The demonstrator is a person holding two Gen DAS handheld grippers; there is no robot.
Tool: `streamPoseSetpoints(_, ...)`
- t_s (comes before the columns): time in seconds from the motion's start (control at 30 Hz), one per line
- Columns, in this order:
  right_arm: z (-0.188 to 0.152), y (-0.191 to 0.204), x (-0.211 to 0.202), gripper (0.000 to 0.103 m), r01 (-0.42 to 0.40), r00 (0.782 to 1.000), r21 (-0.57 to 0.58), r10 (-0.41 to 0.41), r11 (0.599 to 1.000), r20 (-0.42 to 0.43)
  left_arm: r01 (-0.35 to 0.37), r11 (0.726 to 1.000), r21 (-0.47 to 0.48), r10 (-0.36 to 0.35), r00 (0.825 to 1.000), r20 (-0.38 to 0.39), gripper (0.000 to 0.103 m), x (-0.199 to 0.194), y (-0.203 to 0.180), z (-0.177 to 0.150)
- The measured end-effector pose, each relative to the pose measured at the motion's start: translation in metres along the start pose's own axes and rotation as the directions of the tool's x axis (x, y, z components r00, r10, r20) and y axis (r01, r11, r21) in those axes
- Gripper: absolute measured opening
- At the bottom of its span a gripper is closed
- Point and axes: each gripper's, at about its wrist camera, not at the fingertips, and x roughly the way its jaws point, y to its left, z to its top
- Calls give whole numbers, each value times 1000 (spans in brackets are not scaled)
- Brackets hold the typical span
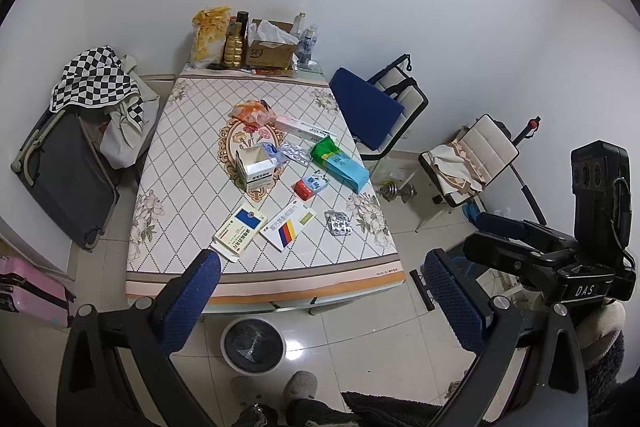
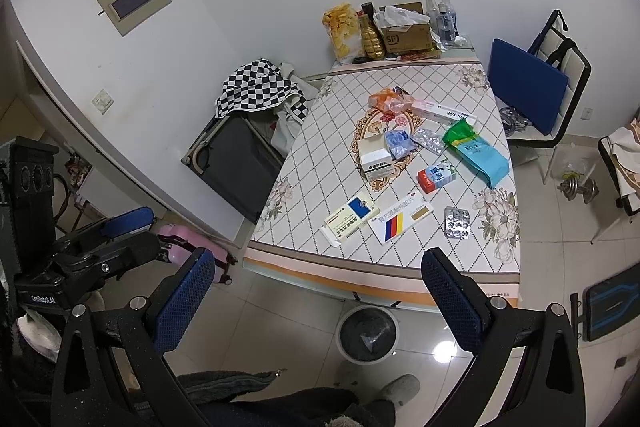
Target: Collect trash
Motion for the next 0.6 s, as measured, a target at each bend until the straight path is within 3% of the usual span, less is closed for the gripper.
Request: streamPoseSetpoints(0.6, 0, 2, 0, 103, -4, 1000, 3, 4, 1000, -1, 6, 1000, 2, -6, 1000, -2, 103, 0, -8, -1)
